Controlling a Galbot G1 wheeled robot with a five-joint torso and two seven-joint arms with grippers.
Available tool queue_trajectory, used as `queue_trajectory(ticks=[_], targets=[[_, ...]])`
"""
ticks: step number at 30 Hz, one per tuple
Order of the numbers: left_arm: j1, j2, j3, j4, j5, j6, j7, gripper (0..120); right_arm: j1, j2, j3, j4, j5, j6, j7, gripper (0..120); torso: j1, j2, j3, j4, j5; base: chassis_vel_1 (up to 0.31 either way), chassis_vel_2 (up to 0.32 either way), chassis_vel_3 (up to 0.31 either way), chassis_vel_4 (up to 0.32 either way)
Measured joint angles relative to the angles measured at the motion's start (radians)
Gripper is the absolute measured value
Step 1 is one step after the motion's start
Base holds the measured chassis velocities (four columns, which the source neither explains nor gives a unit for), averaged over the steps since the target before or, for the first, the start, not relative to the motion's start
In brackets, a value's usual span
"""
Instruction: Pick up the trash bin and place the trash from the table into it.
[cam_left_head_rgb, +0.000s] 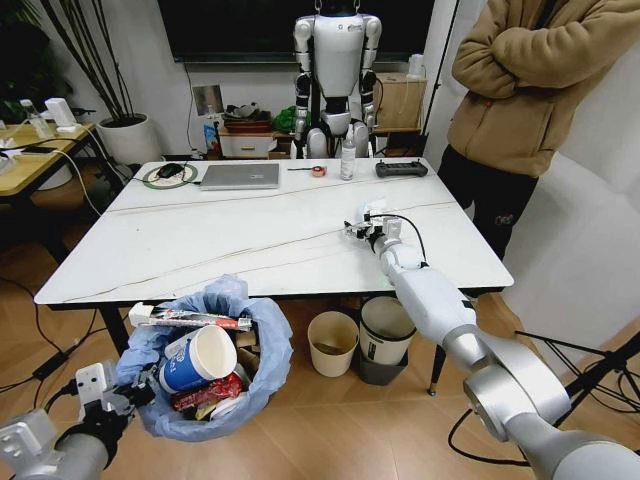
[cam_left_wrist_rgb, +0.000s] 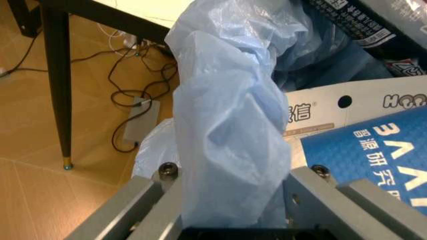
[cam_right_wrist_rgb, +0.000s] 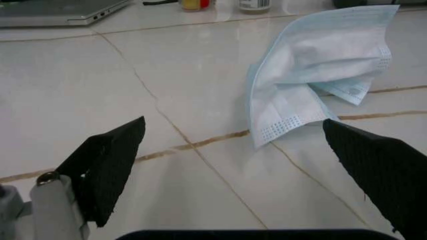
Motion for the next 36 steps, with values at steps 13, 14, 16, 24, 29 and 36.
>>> queue_trajectory(ticks=[13,14,16,24,29,36], targets=[[-0.005,0.003,0.003,0.0,0.001,-0.001,0.001,0,0.001,0.005,0.01,-0.017,-0.002,0.004,-0.003,52,0.0,0.0,0.0,0.0,0.0,0.0,0.0,0.0,0.0],[-0.005,0.003,0.004,0.0,0.001,-0.001,0.001,0,0.001,0.005,0.01,-0.018,-0.002,0.005,-0.003,48,0.0,0.0,0.0,0.0,0.0,0.0,0.0,0.0,0.0],[-0.006,0.004,0.004,0.0,0.001,-0.001,0.001,0,0.002,0.005,0.01,-0.018,-0.002,0.005,-0.003,38,0.0,0.0,0.0,0.0,0.0,0.0,0.0,0.0,0.0],[-0.006,0.001,0.005,0.0,0.002,-0.001,0.001,0,0.007,0.002,0.009,-0.019,-0.002,0.004,-0.001,12,0.0,0.0,0.0,0.0,0.0,0.0,0.0,0.0,0.0],[-0.007,0.001,0.006,0.0,0.002,-0.001,0.002,0,0.007,0.0,0.006,-0.015,-0.002,0.002,-0.001,0,0.0,0.0,0.0,0.0,0.0,0.0,0.0,0.0,0.0],[-0.007,0.0,0.01,0.0,0.004,-0.001,0.002,0,-0.004,-0.01,-0.002,0.009,0.008,-0.004,-0.001,0,0.0,0.0,0.0,0.0,0.0,0.0,0.0,0.0,0.0]])
